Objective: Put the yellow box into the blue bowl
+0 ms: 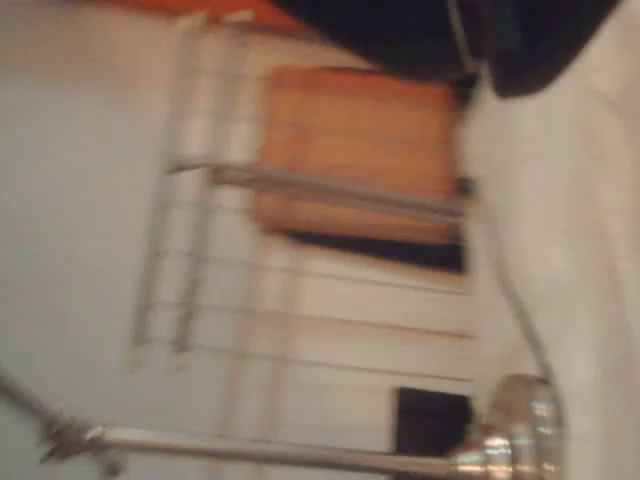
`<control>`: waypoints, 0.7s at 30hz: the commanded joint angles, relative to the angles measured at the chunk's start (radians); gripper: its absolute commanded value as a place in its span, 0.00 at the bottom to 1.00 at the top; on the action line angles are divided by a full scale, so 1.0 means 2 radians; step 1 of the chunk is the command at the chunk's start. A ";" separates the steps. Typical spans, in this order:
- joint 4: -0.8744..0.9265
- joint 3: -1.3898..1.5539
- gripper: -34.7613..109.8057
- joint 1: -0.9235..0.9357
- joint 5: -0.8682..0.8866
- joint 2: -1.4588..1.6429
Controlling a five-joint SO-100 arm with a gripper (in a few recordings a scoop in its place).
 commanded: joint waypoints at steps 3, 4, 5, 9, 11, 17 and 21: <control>-0.002 0.007 0.24 0.003 -0.015 0.012; -0.002 0.008 0.24 0.003 -0.018 0.018; -0.002 0.011 0.24 0.003 -0.022 0.022; -0.002 0.020 0.24 0.003 -0.035 0.050; -0.002 0.027 0.24 0.003 -0.039 0.065; -0.002 0.049 0.24 0.003 -0.049 0.097; -0.001 0.058 0.24 0.003 -0.049 0.100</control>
